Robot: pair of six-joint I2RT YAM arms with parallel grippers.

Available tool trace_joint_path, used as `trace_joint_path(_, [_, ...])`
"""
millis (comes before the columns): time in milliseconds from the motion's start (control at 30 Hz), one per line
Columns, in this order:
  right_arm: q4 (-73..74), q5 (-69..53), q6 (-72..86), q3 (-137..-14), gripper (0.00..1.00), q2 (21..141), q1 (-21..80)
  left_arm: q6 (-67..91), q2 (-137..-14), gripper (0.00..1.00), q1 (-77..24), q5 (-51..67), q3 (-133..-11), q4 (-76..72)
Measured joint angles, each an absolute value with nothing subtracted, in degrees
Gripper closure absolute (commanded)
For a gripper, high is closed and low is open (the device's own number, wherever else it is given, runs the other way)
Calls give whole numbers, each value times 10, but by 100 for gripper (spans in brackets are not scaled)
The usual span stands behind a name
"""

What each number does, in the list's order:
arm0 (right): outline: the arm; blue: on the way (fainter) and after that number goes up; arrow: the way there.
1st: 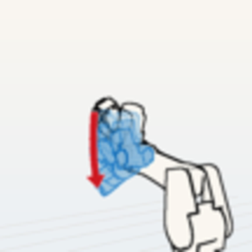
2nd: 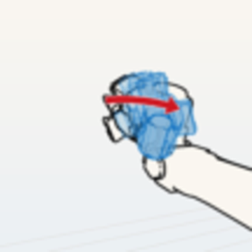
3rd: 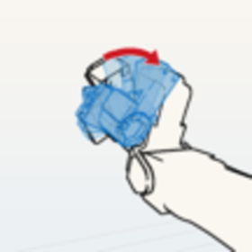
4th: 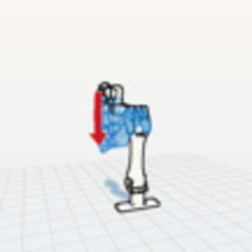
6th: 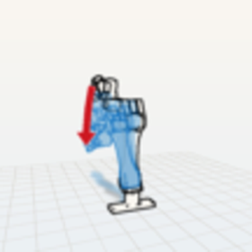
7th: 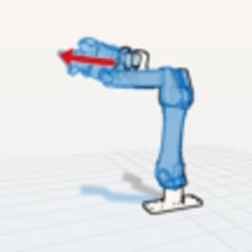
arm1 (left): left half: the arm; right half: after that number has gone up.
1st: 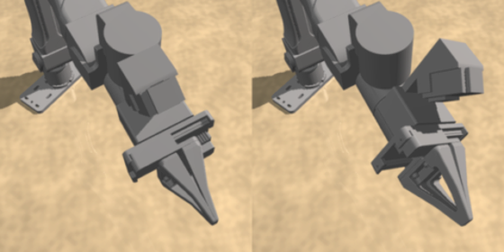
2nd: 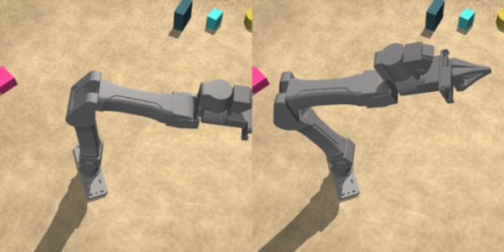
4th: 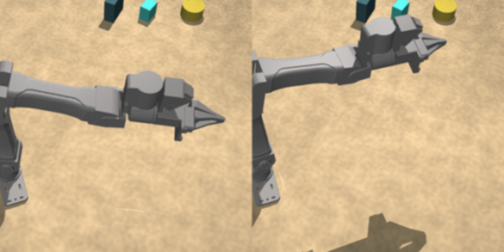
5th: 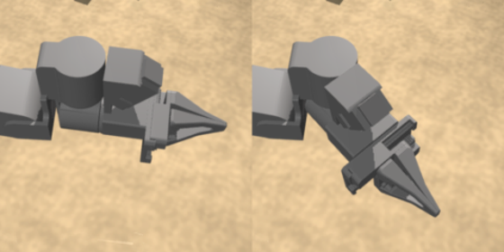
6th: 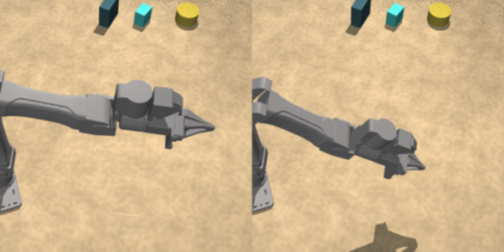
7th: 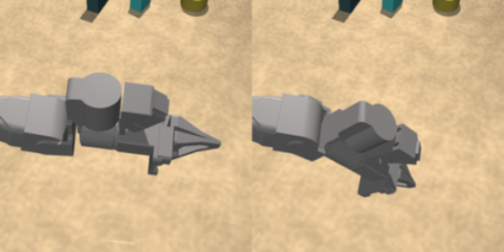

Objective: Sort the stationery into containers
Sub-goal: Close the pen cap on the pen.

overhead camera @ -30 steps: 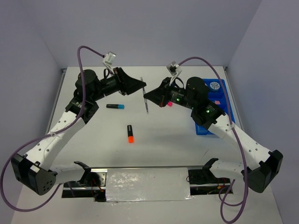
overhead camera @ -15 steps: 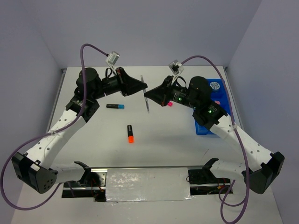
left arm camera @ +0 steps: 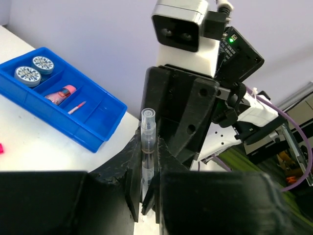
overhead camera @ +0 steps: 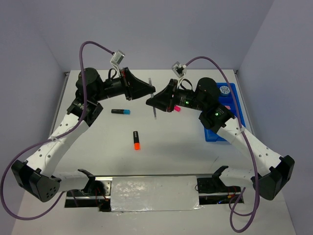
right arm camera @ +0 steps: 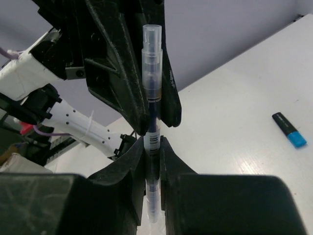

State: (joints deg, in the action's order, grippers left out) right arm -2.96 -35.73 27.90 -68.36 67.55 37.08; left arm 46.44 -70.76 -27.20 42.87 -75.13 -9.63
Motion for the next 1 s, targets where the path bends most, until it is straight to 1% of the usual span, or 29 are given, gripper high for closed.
trace_joint_path(33, [-36,-364,281,-684,91,676,371,465,-708,100,-272,430,-752,-99])
trace_joint_path(67, [-38,-366,283,-684,100,676,371,469,-708,96,-272,438,-752,-105])
trace_joint_path(133, [-42,-373,289,-684,100,676,371,470,-708,85,-271,441,-752,-112])
trace_joint_path(167, [-43,-373,289,-684,100,676,371,470,-709,76,-271,442,-752,-114])
trace_joint_path(200, [-44,-373,290,-684,100,675,370,470,-709,52,-271,444,-752,-114])
trace_joint_path(233, [-45,-374,291,-684,100,675,370,466,-709,42,-271,444,-752,-115])
trace_joint_path(300, [-47,-373,292,-684,100,675,370,467,-709,28,-272,447,-754,-110])
trace_joint_path(333, [-47,-373,293,-684,100,675,370,464,-709,24,-272,448,-757,-105])
trace_joint_path(433, [-47,-373,293,-684,100,675,370,453,-709,23,-273,442,-773,-77])
trace_joint_path(567, [-47,-374,293,-684,100,675,370,433,-709,26,-272,418,-806,-44])
trace_joint_path(667, [-47,-376,293,-684,100,675,370,420,-711,37,-268,400,-832,-32])
trace_joint_path(733, [-47,-378,293,-684,100,675,370,418,-714,40,-263,395,-841,-30])
trace_joint_path(767, [-46,-378,293,-684,100,675,370,418,-717,46,-261,394,-845,-30])
trace_joint_path(833, [-46,-379,293,-684,100,675,370,423,-724,50,-259,393,-848,-33])
trace_joint_path(867, [-44,-379,293,-684,100,675,370,423,-729,56,-258,393,-847,-34])
trace_joint_path(1000, [-30,-377,291,-684,100,673,370,432,-739,62,-257,400,-835,-44])
